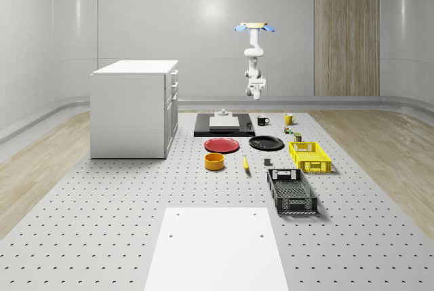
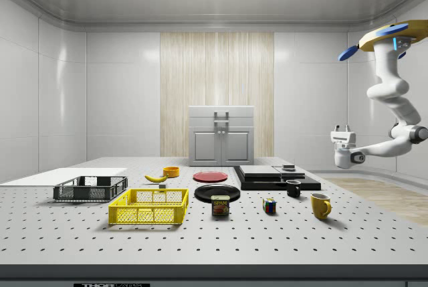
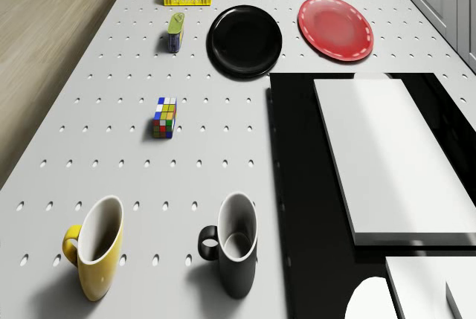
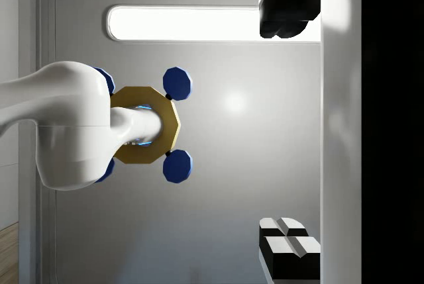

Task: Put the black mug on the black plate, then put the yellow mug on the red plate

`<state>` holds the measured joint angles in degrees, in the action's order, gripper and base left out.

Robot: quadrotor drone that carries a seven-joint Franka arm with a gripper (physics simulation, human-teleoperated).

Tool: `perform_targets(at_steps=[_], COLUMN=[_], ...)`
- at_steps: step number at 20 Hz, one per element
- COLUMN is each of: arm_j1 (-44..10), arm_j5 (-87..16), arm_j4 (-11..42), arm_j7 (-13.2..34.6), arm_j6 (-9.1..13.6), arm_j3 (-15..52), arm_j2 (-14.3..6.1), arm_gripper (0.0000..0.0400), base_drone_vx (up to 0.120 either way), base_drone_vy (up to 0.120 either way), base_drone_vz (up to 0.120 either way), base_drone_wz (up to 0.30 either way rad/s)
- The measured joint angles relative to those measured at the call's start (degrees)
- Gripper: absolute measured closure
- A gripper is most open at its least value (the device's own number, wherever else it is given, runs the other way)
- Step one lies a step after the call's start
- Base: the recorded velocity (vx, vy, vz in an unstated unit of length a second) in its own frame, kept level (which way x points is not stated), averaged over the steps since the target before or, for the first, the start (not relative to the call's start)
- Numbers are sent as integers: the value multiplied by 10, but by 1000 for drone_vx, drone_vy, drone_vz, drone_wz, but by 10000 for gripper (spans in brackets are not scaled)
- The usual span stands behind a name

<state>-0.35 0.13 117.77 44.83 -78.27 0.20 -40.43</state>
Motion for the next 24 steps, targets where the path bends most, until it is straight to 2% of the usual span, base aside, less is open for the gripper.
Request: perform_targets(at_steps=[10,14,24], arm_j1=[-1,-1,-2], arm_j5=[0,0,-1], arm_j4=[-7,-7,-4], arm_j7=[0,0,0], arm_j6=[2,0,-4], arm_j3=[1,1,2], arm_j2=[1,0,-2], arm_gripper=[0,0,0], base_drone_vx=[120,100,108], base_drone_vy=[0,-80,0], base_drone_vz=[0,0,0], base_drone_wz=[0,0,0])
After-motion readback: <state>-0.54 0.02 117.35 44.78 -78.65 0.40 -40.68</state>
